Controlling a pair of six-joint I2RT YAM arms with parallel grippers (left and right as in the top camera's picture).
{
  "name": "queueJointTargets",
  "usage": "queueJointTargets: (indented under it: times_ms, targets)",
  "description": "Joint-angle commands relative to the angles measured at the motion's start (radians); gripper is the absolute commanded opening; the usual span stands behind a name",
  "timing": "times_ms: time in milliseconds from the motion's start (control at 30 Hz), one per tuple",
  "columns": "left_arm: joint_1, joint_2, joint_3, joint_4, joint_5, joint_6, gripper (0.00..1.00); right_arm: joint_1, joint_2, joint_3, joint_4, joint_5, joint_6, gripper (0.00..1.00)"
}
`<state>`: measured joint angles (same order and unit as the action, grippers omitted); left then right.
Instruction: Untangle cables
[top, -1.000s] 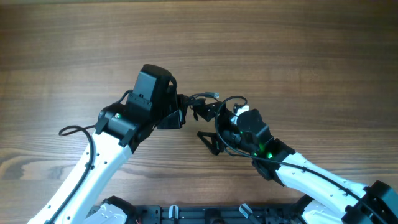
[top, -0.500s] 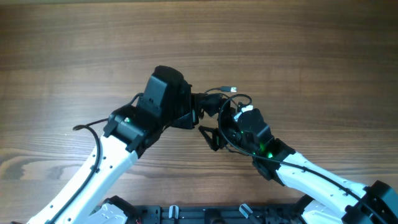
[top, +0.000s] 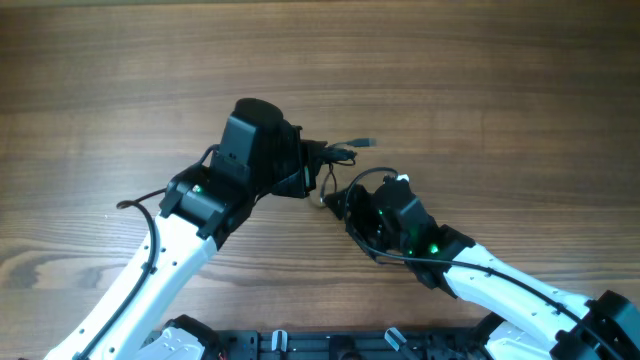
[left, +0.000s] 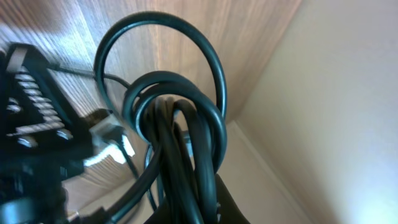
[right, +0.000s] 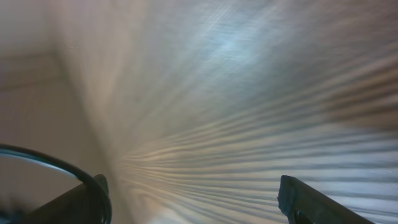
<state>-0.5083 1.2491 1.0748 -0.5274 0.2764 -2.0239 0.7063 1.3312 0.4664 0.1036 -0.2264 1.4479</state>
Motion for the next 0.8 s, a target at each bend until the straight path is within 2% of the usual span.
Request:
queueJointTargets:
  times_ms: [0, 100, 133, 167, 200, 333, 400, 433, 467, 533, 667, 767]
  targets:
    - [0.042, -0.010, 0.005, 0.031, 0.023, -0.109, 0.04, 0.003, 0.008, -0.008, -0.066, 0.014, -0.087, 0.89]
    - [0.100, -0.011, 0.005, 0.044, 0.026, -0.108, 0.04, 0.003, 0.008, -0.008, -0.127, 0.021, -0.087, 0.89]
    - [0.124, -0.013, 0.005, 0.051, 0.045, -0.107, 0.04, 0.003, 0.008, -0.008, -0.148, 0.022, -0.087, 0.91]
    - [0.146, -0.012, 0.005, 0.054, 0.071, -0.098, 0.04, 0.003, 0.008, -0.008, -0.171, 0.022, -0.087, 0.97]
    - [0.160, -0.012, 0.005, 0.053, 0.091, -0.068, 0.04, 0.003, 0.008, -0.008, -0.181, 0.026, -0.088, 1.00]
    - [0.169, -0.012, 0.005, 0.053, 0.097, 0.154, 0.05, 0.002, 0.008, -0.008, -0.187, 0.071, -0.088, 1.00]
    - [0.171, -0.012, 0.005, 0.053, 0.097, 0.349, 0.08, -0.011, 0.006, -0.008, -0.187, 0.072, -0.090, 1.00]
    - [0.171, -0.012, 0.005, 0.051, 0.097, 0.494, 0.11, -0.025, 0.002, -0.008, -0.186, 0.061, -0.122, 1.00]
    - [0.171, -0.012, 0.005, 0.042, 0.090, 0.676, 0.15, -0.053, -0.013, -0.008, -0.183, 0.036, -0.212, 1.00]
    - [0.171, -0.012, 0.005, 0.000, 0.064, 0.935, 0.04, -0.117, -0.051, -0.008, -0.183, -0.021, -0.360, 1.00]
    - [0.171, -0.012, 0.005, -0.076, 0.065, 1.269, 0.04, -0.289, -0.165, -0.008, -0.182, -0.149, -0.513, 1.00]
    - [0.169, -0.011, 0.005, -0.077, 0.140, 1.567, 0.04, -0.400, -0.249, -0.008, -0.163, -0.241, -0.623, 0.99]
